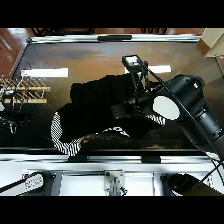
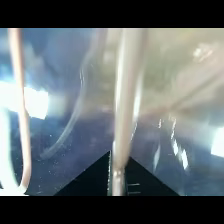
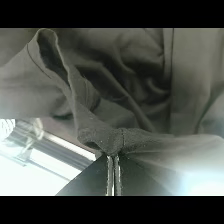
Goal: Fold the shirts.
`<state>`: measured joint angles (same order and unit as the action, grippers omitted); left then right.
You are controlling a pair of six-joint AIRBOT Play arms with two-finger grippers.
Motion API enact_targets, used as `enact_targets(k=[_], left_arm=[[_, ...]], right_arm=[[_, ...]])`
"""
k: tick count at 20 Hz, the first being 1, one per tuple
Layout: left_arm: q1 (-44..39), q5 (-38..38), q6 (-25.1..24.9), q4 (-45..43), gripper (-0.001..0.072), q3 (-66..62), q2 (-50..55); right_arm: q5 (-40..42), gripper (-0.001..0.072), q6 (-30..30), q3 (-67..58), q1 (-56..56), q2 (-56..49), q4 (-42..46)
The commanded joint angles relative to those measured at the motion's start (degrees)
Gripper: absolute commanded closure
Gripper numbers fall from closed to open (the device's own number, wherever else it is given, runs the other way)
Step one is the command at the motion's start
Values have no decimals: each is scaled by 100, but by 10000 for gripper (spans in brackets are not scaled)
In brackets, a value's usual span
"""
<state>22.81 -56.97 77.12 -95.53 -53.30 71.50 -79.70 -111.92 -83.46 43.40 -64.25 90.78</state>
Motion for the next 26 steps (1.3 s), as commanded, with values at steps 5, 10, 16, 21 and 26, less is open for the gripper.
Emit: enact_targets(k=[5, 10, 16, 21, 26], left_arm=[[-2, -151, 107, 861, 659, -76, -1598], [-1064, -623, 94, 1897, 659, -74, -2979], [-4461, -2479, 92, 1045, 660, -31, -3307], [-6430, -4070, 323, -22, 661, 105, -3307], [-7661, -4686, 483, -339, 661, 103, -3333]], right_arm=[[0, 650, 13, 2, 2, 2, 634], [0, 650, -4, 2, -13, 2, 1191], [-11, 650, -151, 2, -13, 2, 1698], [-127, 651, -31, 2, -15, 2, 1858], [-133, 651, 46, 2, -354, 7, 1910]])
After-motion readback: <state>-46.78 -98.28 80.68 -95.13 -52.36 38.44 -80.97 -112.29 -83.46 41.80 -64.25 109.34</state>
